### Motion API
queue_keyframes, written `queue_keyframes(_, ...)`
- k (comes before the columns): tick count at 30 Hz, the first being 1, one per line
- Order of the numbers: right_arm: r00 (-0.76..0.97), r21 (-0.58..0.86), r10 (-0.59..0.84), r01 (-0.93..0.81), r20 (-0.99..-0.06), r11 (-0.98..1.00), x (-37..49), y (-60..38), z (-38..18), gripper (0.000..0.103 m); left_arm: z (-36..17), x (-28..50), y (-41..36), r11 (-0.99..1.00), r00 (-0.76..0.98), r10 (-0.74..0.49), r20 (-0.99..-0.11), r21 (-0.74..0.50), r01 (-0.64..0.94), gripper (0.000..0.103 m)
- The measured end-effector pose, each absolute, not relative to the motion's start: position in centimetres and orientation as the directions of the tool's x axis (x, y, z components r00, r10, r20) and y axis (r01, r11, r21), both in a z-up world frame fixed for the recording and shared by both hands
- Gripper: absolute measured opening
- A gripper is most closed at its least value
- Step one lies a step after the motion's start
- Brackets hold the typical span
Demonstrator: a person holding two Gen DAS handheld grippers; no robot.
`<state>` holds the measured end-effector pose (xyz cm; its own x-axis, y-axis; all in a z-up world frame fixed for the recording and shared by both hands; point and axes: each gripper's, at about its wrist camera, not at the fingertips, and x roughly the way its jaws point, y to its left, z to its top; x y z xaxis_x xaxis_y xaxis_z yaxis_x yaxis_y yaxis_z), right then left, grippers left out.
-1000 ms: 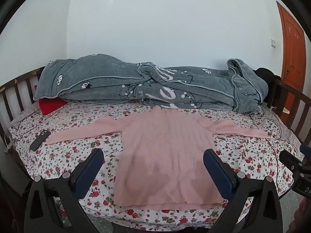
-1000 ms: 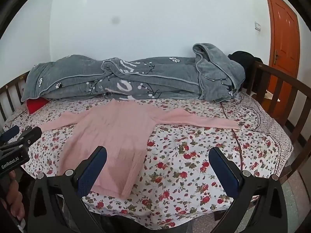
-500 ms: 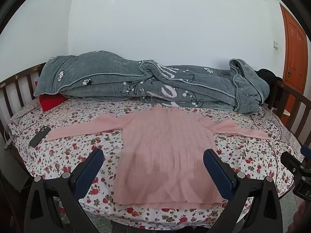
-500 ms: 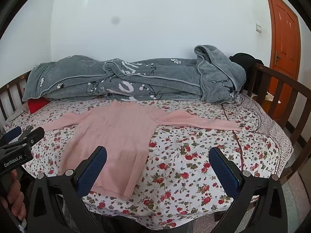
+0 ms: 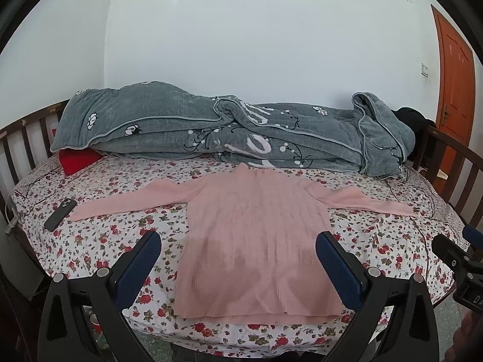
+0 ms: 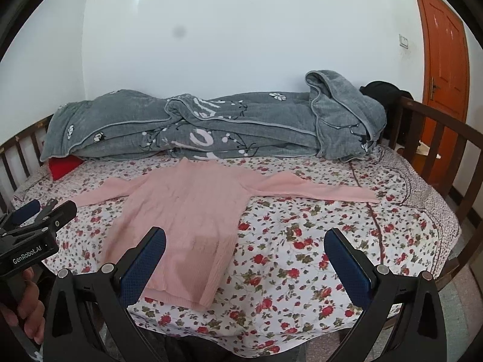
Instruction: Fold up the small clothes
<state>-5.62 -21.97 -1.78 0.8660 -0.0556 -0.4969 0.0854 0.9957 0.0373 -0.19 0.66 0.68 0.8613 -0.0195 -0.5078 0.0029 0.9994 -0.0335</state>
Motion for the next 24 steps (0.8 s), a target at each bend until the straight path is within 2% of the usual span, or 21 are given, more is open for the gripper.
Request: queue_keyframes(24, 0.868, 0.012, -0.078, 0.096, -0.49, 0.995, -5.8, -21.68, -1.76, 0.103, 0.88, -0.2, 0.45, 0.999, 0.862, -0.02, -0.507, -0.033, 0.004, 0.103)
